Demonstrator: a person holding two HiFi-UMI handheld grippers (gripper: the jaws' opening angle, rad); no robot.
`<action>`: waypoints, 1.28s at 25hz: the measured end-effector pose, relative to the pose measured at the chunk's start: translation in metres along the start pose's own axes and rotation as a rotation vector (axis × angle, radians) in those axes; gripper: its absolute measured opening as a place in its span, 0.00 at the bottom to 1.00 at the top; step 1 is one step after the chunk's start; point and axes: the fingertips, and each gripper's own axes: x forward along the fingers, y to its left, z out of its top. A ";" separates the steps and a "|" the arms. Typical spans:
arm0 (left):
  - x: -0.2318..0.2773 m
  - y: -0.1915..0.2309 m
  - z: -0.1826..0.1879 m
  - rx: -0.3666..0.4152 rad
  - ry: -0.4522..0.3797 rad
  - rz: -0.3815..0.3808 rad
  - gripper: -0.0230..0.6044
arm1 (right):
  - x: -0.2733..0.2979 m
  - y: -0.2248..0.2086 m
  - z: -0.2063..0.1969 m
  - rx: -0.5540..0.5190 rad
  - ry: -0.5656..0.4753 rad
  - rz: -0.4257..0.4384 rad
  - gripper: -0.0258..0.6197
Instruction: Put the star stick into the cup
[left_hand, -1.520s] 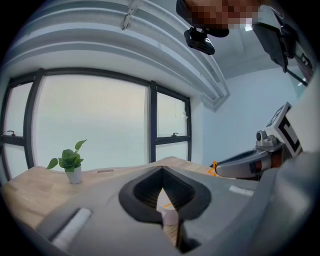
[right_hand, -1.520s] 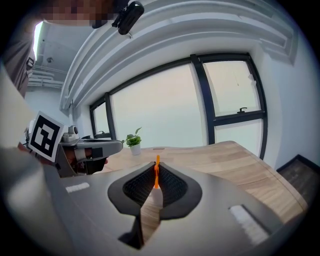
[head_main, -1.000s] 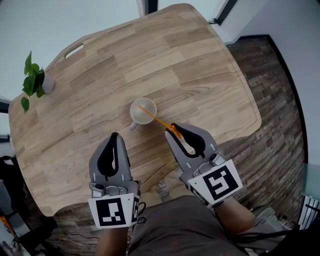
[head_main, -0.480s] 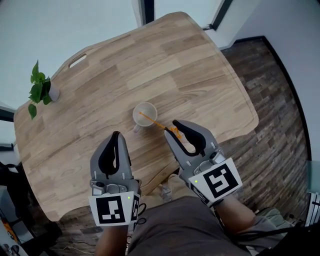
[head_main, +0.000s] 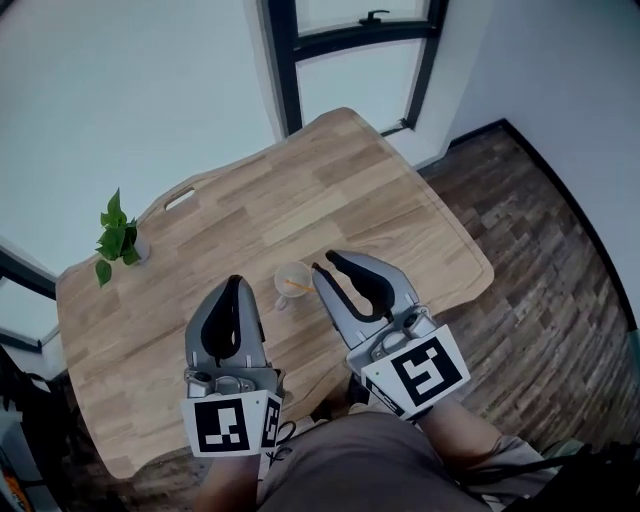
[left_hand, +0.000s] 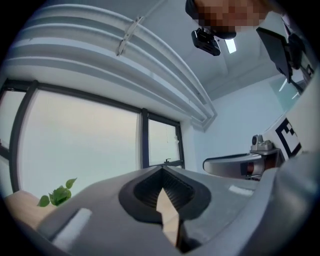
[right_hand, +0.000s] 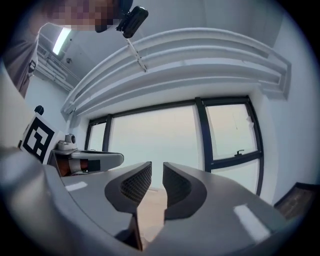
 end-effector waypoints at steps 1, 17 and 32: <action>-0.001 0.001 0.010 0.011 -0.022 0.004 0.04 | -0.001 0.000 0.009 -0.012 -0.022 -0.005 0.19; -0.003 -0.005 0.044 0.068 -0.104 0.013 0.04 | -0.008 -0.008 0.044 -0.066 -0.106 -0.063 0.08; -0.006 -0.009 0.039 0.066 -0.104 0.007 0.04 | -0.012 -0.004 0.037 -0.078 -0.090 -0.070 0.08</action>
